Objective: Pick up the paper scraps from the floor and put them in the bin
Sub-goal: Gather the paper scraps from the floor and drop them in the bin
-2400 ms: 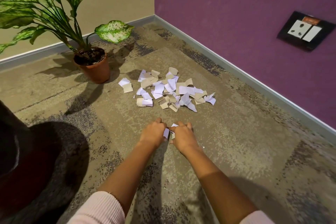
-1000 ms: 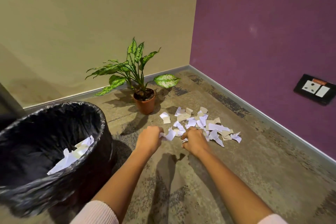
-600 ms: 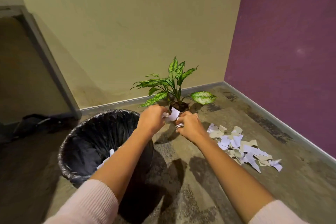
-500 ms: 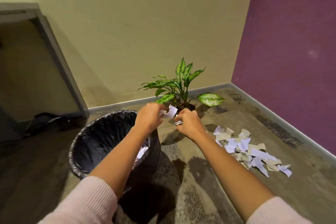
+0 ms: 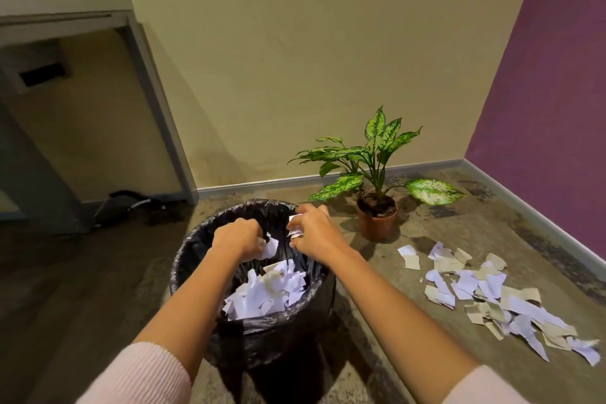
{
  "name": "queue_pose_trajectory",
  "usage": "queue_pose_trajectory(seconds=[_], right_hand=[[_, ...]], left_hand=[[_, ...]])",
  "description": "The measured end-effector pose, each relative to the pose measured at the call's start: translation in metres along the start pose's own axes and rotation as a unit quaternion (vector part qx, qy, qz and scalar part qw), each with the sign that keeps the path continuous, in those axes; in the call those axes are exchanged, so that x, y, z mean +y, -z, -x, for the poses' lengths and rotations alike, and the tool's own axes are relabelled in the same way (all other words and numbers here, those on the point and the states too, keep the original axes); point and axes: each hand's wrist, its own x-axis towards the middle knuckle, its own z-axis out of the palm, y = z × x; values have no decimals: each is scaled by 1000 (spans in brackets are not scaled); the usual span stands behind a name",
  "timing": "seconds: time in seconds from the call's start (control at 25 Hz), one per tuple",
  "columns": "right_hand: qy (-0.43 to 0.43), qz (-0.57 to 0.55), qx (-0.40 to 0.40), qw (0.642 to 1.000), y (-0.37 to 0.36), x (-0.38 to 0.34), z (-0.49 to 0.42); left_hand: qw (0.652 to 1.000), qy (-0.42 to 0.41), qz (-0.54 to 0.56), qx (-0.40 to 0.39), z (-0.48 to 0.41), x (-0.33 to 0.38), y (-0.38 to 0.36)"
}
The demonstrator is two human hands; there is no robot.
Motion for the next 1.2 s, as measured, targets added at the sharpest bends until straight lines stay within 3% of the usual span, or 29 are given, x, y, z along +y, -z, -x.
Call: queue_pose_trajectory(seconds=[0.28,0.4,0.68,0.88,1.2], right_hand=[[9,0,-56,998,-18,-6,-3],[6,-28,-53,998,-15,-7,-1],[8,-31,12,999,7,10,17],[-35,-5,50,998,30,45,41],[-132,44,39,990,49,139,110]], left_hand=[[983,48,-5,-179,-1,-9,-19],[981,41,-2,-192,-2,-3,-26],[999,14,3,-30,2,19,-15],[993,-31,23,115,8,60,8],[963,-168,11,212,21,174,2]])
